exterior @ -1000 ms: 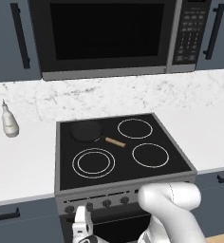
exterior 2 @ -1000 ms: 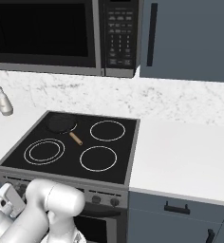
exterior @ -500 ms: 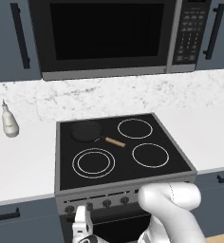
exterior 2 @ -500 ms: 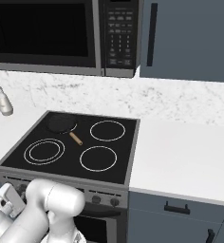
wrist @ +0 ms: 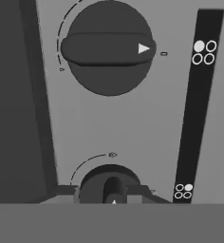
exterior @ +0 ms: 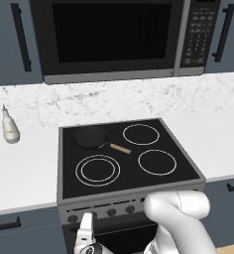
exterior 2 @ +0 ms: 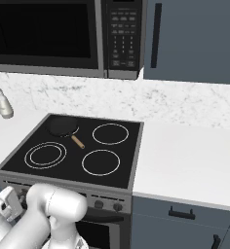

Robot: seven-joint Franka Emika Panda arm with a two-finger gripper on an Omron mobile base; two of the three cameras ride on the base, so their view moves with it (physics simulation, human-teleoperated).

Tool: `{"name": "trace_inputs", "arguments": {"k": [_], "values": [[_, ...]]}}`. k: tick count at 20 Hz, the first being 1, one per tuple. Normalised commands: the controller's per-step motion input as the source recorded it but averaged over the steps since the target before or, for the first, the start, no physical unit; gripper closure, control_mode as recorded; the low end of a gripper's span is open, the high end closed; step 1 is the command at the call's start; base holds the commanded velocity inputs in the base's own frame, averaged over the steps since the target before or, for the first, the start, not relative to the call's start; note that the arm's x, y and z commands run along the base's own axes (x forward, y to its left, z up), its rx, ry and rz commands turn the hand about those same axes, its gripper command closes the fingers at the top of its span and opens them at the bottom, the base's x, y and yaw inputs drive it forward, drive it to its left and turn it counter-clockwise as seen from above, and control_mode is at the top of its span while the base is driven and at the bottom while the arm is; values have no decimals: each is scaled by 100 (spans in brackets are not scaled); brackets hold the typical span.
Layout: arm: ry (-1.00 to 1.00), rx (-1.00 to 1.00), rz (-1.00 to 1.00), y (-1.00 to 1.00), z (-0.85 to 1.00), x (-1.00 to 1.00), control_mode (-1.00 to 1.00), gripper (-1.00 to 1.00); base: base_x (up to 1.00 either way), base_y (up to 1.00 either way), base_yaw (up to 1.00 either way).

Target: Turn off the rear left burner of the stove.

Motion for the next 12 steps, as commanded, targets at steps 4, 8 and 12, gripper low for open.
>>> {"name": "trace_inputs", "arguments": {"k": [4, 8, 12], "values": [[9, 35, -5, -10, 29, 4, -100, 100, 0, 0, 0], [8, 38, -8, -15, 32, 1, -100, 100, 0, 0, 0], [7, 42, -11, -15, 31, 0, -100, 100, 0, 0, 0]]}}
